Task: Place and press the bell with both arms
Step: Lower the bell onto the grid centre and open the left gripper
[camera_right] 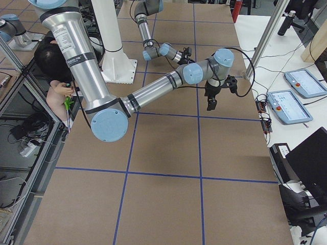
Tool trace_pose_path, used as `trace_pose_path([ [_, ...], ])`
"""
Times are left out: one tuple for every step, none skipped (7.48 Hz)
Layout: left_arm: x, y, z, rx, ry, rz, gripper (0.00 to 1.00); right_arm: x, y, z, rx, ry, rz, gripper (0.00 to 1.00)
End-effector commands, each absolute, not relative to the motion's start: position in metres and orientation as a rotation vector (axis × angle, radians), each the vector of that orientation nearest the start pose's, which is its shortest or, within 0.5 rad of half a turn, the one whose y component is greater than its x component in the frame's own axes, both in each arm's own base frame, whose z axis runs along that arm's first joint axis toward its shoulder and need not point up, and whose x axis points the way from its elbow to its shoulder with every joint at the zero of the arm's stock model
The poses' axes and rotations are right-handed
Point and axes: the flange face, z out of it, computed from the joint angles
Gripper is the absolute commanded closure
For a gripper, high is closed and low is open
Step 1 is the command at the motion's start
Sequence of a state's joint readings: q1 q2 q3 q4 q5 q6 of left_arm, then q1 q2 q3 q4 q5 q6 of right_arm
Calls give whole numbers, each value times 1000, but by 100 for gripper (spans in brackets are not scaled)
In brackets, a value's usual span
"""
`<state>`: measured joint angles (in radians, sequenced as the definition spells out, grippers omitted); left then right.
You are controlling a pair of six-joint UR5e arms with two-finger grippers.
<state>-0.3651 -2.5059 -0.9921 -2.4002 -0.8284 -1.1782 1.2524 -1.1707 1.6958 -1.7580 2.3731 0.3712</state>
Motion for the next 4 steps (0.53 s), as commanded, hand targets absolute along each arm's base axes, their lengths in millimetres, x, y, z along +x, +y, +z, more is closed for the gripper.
trace_pose_path([
  [696, -480, 227, 1004, 786, -396, 100, -136, -610, 389, 34, -856, -86, 2],
  [698, -480, 231, 1000, 780, -391, 100, -136, -610, 389, 32, -856, -86, 2],
  [698, -480, 229, 998, 784, -391, 100, -136, -610, 389, 32, -856, -86, 2],
  [699, -479, 229, 986, 795, -383, 98, -136, -610, 388, 34, -856, -86, 2],
])
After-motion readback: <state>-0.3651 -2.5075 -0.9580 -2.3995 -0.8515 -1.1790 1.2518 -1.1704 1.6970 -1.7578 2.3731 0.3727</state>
